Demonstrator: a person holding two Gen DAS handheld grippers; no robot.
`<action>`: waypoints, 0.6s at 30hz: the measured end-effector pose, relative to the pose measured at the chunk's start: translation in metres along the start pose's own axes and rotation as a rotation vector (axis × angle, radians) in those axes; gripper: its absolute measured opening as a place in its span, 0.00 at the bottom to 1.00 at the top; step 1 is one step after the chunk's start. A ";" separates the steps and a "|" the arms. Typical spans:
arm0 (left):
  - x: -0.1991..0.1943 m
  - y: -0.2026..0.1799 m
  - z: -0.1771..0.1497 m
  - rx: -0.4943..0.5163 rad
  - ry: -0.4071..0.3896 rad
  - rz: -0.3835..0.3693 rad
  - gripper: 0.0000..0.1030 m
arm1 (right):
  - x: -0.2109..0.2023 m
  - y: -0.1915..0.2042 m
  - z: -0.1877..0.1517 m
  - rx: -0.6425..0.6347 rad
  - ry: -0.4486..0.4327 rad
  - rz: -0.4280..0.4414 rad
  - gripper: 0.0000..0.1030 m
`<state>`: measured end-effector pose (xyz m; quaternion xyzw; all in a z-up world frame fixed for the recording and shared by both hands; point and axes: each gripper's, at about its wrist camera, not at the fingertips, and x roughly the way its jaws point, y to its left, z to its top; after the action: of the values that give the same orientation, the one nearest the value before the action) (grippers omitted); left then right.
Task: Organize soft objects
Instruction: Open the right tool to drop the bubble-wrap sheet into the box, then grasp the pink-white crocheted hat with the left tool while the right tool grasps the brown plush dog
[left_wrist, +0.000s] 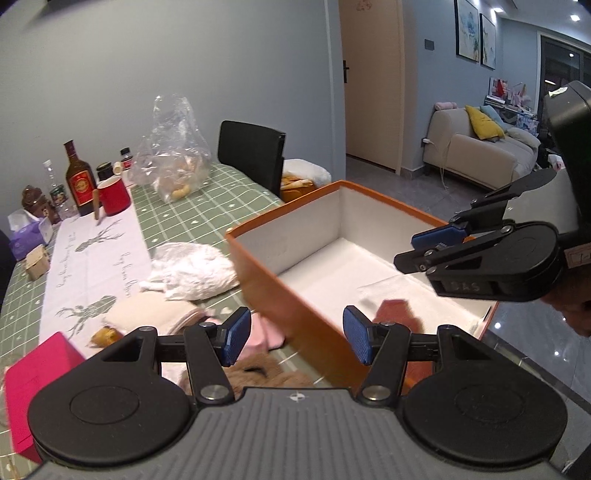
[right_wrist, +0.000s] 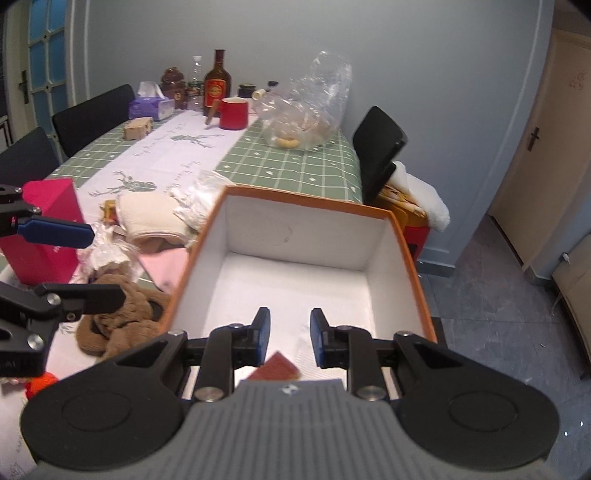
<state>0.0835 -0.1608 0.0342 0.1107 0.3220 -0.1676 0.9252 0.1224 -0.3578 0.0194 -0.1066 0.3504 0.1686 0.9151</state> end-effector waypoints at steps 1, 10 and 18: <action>-0.005 0.006 -0.004 0.002 -0.001 0.009 0.66 | -0.001 0.005 0.000 -0.010 -0.005 0.004 0.21; -0.038 0.064 -0.047 -0.022 0.020 0.066 0.72 | -0.011 0.056 0.003 -0.121 -0.065 0.023 0.25; -0.048 0.098 -0.096 -0.040 0.063 0.066 0.77 | -0.004 0.115 0.000 -0.193 -0.070 0.123 0.26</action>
<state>0.0321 -0.0293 0.0004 0.1077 0.3503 -0.1271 0.9217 0.0760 -0.2527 0.0135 -0.1666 0.3064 0.2609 0.9002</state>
